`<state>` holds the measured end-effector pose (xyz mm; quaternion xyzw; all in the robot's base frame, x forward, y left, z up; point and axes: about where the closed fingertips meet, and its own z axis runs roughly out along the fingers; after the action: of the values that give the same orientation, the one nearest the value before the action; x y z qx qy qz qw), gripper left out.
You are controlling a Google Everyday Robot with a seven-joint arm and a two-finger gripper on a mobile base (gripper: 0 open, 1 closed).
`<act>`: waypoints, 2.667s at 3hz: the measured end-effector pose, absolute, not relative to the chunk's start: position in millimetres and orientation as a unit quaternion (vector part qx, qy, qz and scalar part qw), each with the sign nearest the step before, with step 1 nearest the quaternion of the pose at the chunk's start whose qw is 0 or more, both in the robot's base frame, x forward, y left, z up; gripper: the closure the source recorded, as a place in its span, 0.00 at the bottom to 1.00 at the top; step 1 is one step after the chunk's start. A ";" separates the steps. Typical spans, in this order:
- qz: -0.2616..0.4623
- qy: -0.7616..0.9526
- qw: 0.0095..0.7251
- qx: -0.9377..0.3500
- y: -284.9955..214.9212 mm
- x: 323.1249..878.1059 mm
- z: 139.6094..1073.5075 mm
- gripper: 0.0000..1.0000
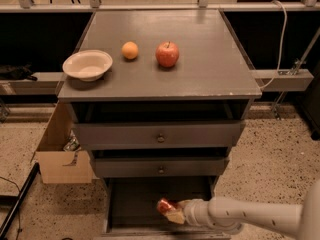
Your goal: Pick coke can from bottom drawer and place on counter
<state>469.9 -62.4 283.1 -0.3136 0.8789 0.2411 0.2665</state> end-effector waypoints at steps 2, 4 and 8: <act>0.231 0.891 0.277 -0.277 -103.9 460.0 284.0 1.00; 0.197 0.876 0.325 -0.297 -104.8 449.6 339.1 1.00; 0.089 0.795 0.474 -0.367 -95.9 376.4 545.2 1.00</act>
Offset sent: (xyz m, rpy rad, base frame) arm -0.0093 -0.0391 0.0013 0.0028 -0.0014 -0.0760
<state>376.4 -95.9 545.2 -0.3672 0.7951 0.0891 0.4743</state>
